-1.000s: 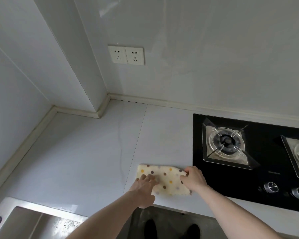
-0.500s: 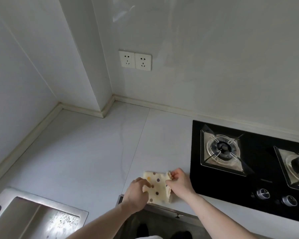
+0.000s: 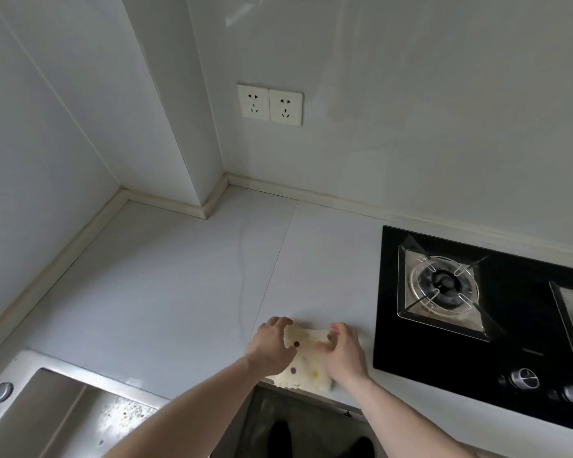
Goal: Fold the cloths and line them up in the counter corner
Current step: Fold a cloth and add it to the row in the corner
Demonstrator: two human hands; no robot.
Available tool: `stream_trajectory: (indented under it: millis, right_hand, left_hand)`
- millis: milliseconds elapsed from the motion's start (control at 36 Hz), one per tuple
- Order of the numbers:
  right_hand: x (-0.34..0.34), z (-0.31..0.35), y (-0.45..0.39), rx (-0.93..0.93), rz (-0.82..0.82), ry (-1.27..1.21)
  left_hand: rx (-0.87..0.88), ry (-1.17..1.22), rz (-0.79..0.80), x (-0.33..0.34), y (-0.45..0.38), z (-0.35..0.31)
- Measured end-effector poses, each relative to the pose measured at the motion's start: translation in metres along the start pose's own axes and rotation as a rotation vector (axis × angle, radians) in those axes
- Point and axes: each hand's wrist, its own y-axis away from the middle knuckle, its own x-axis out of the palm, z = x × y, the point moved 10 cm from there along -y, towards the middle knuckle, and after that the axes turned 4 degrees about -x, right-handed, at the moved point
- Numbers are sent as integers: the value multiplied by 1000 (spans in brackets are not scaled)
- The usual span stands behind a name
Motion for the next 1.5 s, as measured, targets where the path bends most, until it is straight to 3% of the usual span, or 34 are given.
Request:
stream_trajectory:
  millis: [250,444,694,944,1028,1167,1306,1500]
  right_hand:
    - [21,-17,-26,52,184,-67]
    - [-7,-9,-13,-34,2,-83]
    - [-3,-22,15,-183,-96,-13]
    - [22,-22,36,-298,65,219]
    - [25,-24,40,-291,104,253]
    - [20,-17,45,-273,149,296]
    - [24,-17,57,-253,221,279]
    - [-17,-28,73,-205,130,58]
  left_hand:
    - [46,-332,46,14,-39,-20]
    - [151,-247,-148,0,-22,-37]
    - [232,-287,-87,23,5,-26]
    - [248,-377,33,46,21,-1]
    - [216,-331,40,44,23,1]
    - [100,-130,-105,24,15,3]
    - [4,-185,12,38,7,13]
    - [132,-75,-29,26,24,-30]
